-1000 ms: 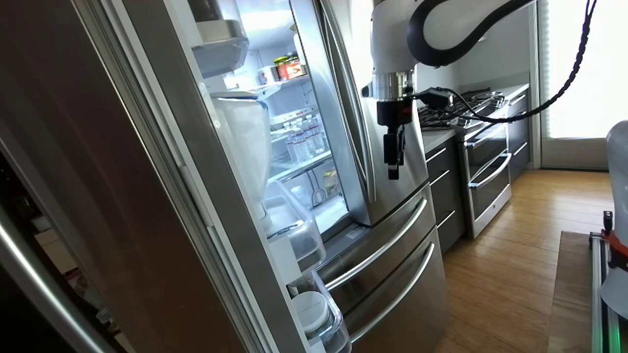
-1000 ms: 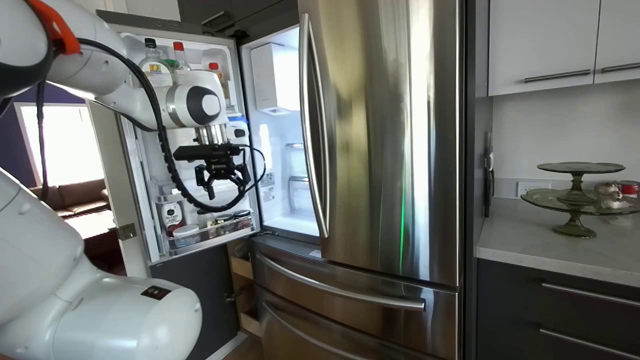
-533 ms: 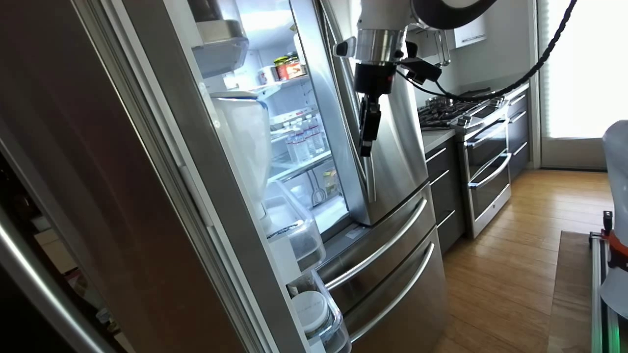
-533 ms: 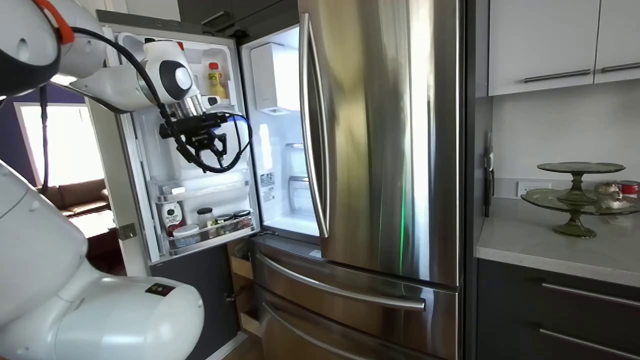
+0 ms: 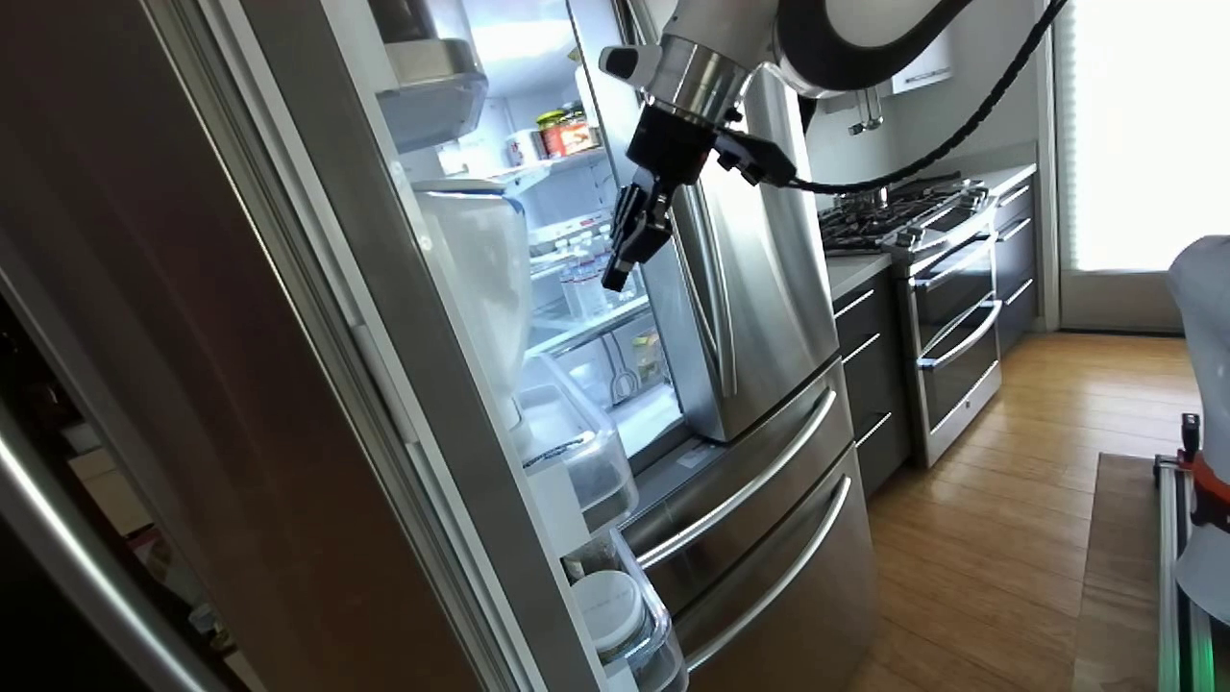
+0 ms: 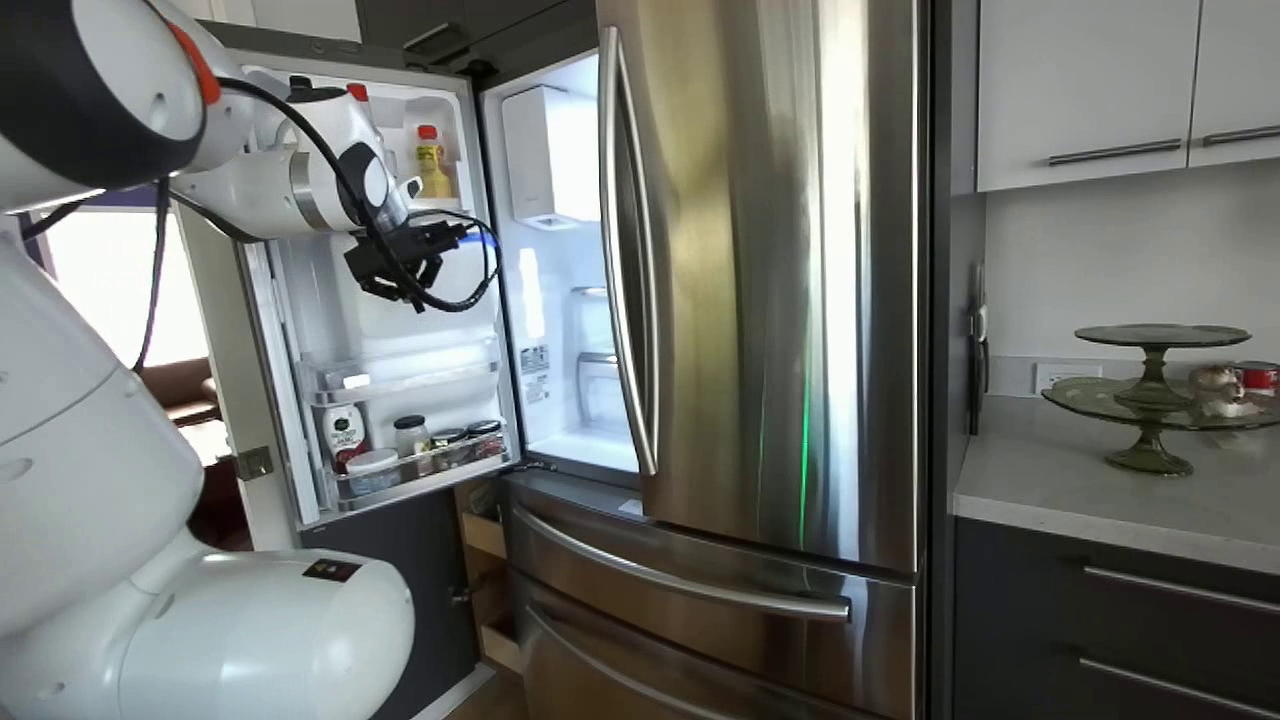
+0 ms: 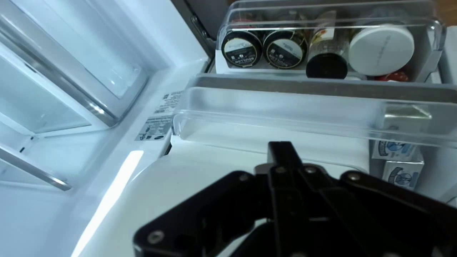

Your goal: Close the fridge

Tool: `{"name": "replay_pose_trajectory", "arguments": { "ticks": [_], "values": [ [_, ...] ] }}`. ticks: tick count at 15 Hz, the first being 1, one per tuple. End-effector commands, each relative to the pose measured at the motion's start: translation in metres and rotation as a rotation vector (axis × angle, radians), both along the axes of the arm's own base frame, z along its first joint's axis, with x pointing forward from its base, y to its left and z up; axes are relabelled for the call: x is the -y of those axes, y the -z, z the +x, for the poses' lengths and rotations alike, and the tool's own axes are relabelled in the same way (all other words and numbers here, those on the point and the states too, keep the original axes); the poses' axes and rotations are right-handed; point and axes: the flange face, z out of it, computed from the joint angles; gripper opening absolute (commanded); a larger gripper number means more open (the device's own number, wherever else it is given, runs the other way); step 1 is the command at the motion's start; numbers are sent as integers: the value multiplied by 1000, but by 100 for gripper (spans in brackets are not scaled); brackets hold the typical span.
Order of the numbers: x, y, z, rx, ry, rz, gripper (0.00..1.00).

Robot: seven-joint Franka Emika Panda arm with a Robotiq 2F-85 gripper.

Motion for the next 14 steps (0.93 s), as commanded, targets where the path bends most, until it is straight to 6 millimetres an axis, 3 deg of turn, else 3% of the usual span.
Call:
{"name": "replay_pose_trajectory", "arguments": {
  "ticks": [1, 6, 14],
  "values": [
    [-1, 2, 5, 5, -11, 5, 1],
    [-5, 2, 7, 5, -33, 34, 0],
    [-43, 14, -6, -166, -145, 317, 0]
  ]
}}
